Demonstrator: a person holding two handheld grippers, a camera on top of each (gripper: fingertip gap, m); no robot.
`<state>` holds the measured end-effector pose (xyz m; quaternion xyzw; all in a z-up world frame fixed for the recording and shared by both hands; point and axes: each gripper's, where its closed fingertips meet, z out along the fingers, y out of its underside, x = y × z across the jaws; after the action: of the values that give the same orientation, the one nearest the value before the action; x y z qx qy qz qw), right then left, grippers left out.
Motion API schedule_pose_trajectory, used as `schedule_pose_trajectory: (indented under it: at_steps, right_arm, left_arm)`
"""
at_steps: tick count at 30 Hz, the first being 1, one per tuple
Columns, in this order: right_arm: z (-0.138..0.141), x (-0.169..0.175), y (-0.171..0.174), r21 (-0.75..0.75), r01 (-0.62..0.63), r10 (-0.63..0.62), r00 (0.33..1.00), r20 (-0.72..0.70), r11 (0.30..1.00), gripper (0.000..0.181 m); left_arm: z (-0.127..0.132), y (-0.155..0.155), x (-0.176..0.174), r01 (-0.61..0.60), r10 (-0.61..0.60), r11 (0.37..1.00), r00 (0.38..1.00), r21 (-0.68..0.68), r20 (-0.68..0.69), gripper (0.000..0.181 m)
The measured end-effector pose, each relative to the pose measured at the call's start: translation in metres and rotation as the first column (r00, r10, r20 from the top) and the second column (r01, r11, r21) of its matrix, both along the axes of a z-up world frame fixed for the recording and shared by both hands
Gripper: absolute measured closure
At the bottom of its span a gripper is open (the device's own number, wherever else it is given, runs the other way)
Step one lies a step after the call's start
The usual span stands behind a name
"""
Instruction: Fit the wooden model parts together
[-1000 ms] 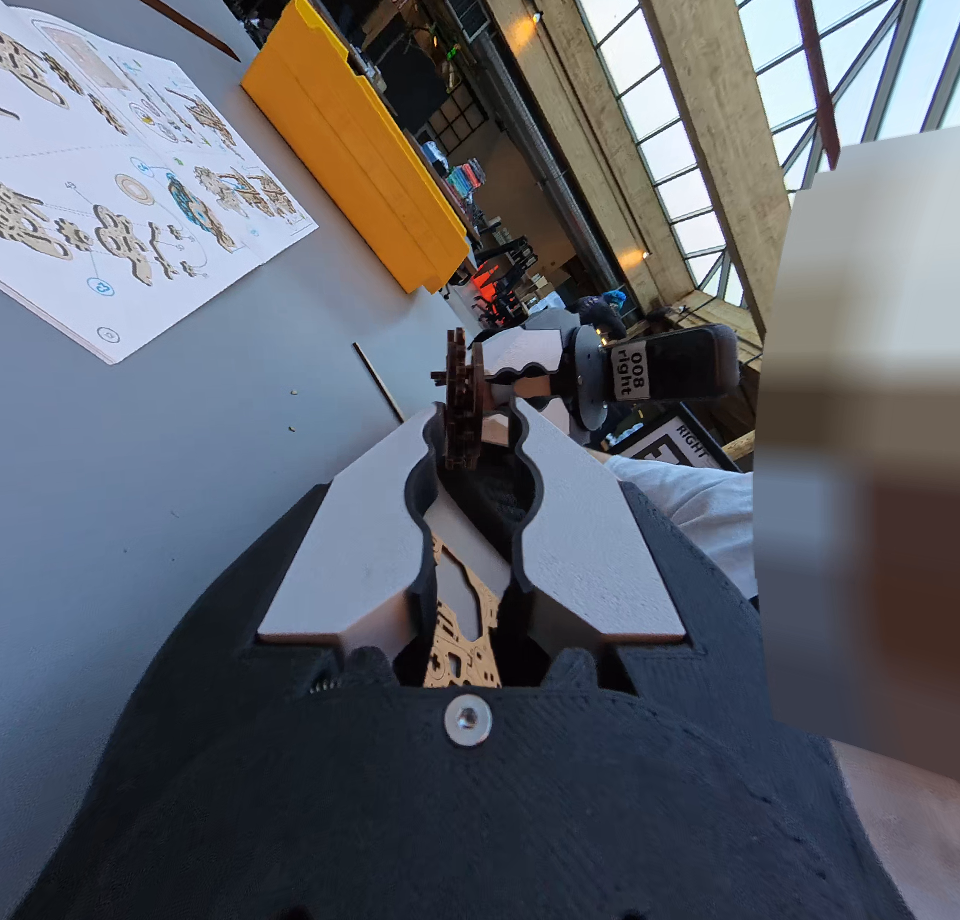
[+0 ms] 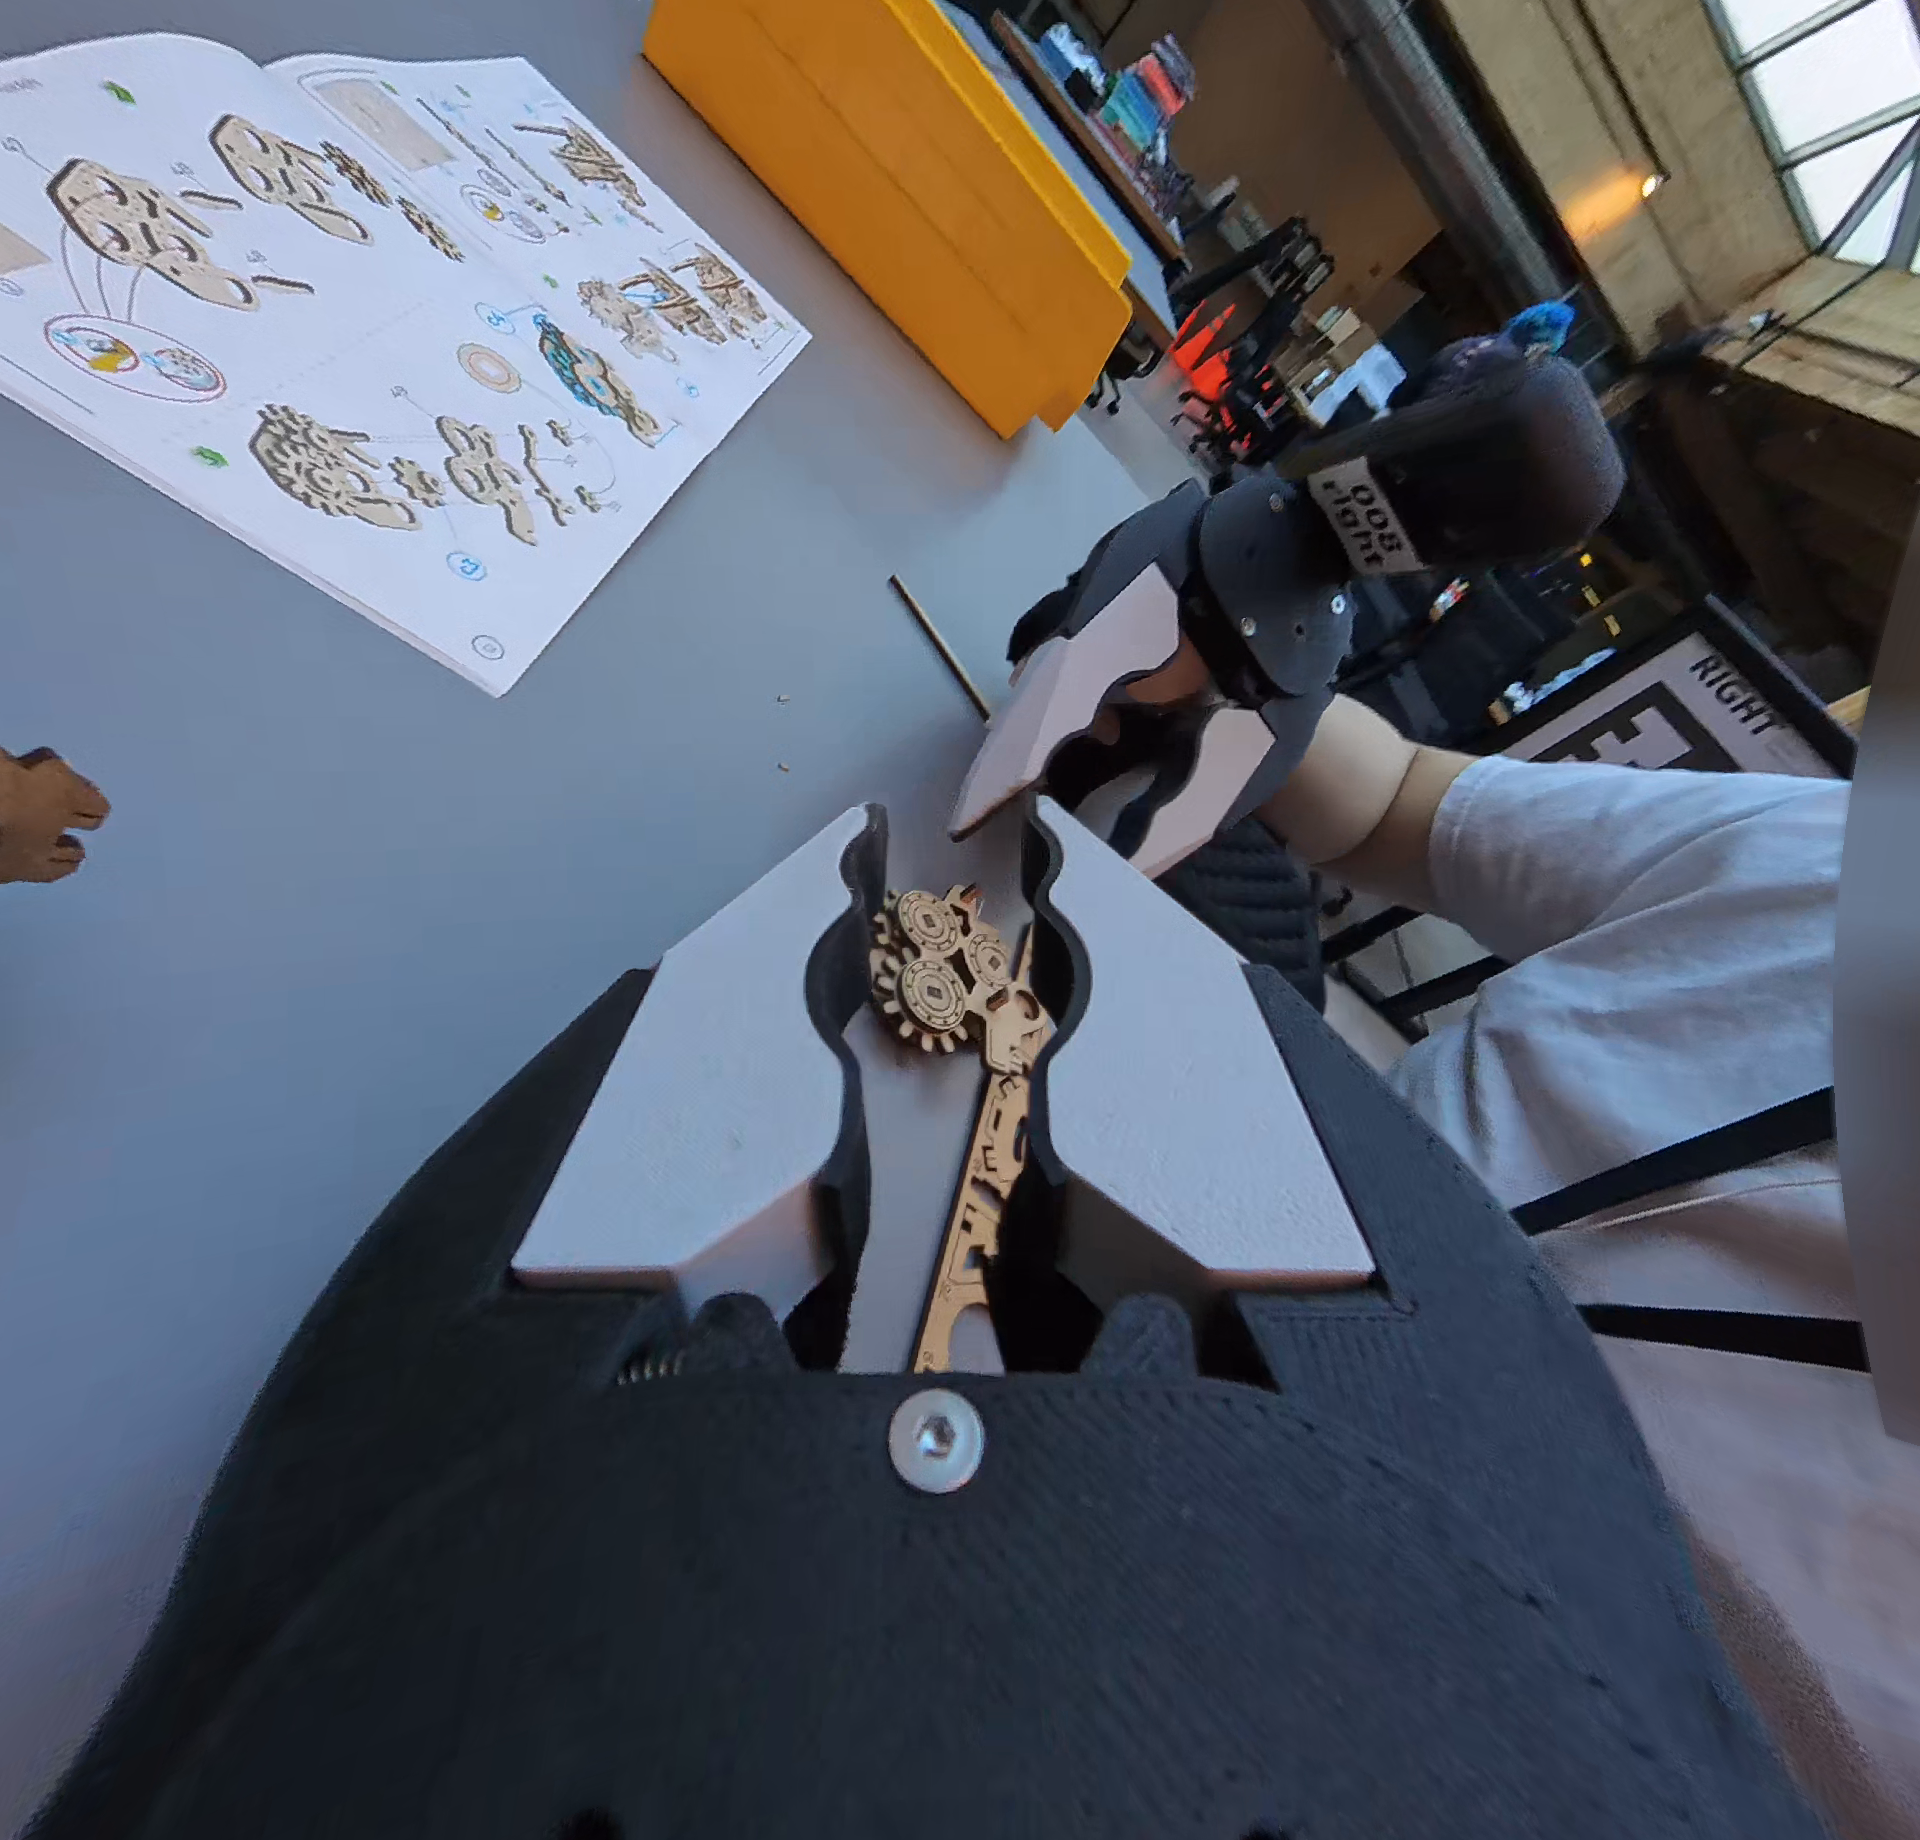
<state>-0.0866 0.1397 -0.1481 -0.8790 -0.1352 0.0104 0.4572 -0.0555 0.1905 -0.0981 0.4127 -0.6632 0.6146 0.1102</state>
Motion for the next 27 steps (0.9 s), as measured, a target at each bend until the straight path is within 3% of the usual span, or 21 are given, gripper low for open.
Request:
schedule_pose_trajectory:
  at_steps: [3, 9, 13, 21, 25, 27]
  right_arm:
    - [-0.003, 0.003, 0.003, -0.006, -0.010, 0.010, 0.999, 0.047, 1.000, 0.146]
    - [-0.014, -0.004, 0.008, -0.078, -0.060, 0.060, 0.998, -0.006, 0.995, 0.160]
    - [0.000, 0.003, 0.005, -0.019, -0.045, 0.047, 0.992, 0.114, 0.999, 0.173]
    - [0.040, 0.008, 0.001, 0.182, -0.079, -0.003, 0.910, 0.415, 0.980, 0.173]
    - [0.057, 0.009, 0.000, 0.264, -0.082, -0.044, 0.896, 0.441, 0.961, 0.173]
    - [0.057, 0.008, 0.001, 0.273, -0.086, -0.043, 0.899, 0.436, 0.958, 0.173]
  left_arm:
    - [-0.010, 0.003, 0.000, 0.007, -0.009, 0.994, 1.000, 0.106, 0.022, 0.158]
    - [-0.023, -0.004, -0.010, 0.074, -0.072, 0.984, 0.997, 0.162, -0.017, 0.160]
    - [-0.030, -0.002, -0.016, 0.115, -0.111, 0.972, 0.993, 0.207, -0.032, 0.160]
    - [0.001, -0.011, -0.018, 0.155, -0.157, 0.986, 0.987, -0.069, -0.034, 0.151]
    - [0.002, -0.018, -0.023, 0.180, -0.182, 0.981, 0.983, -0.069, -0.017, 0.145]
    - [-0.004, -0.025, -0.031, 0.221, -0.225, 0.973, 0.972, -0.068, -0.071, 0.153]
